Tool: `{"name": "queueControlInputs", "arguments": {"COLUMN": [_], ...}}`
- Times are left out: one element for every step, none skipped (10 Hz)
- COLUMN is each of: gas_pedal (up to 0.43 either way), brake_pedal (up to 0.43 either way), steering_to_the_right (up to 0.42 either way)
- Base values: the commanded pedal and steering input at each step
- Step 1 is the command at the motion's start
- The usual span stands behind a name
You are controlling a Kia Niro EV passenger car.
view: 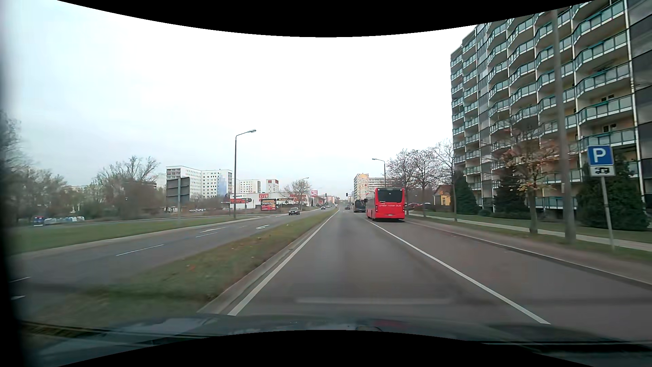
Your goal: Follow the waypoints while adhering to traffic rules and regulations
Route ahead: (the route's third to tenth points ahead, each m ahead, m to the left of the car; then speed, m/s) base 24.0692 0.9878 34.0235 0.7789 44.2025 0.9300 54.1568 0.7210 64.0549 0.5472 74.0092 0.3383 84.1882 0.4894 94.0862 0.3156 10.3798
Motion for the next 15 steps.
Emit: {"name": "queueControlInputs", "arguments": {"gas_pedal": [0.138,0.138,0.138,0.138,0.169,0.169,0.169,0.177,0.189,0.197,0.197,0.197,0.197,0.197,0.197], "brake_pedal": [0.000,0.000,0.000,0.000,0.000,0.000,0.000,0.000,0.000,0.000,0.000,0.000,0.000,0.000,0.000], "steering_to_the_right": [-0.006,-0.005,-0.004,-0.003,-0.001,-0.001,-0.001,-0.001,0.000,0.000,0.000,0.000,0.002,0.005,0.005]}}
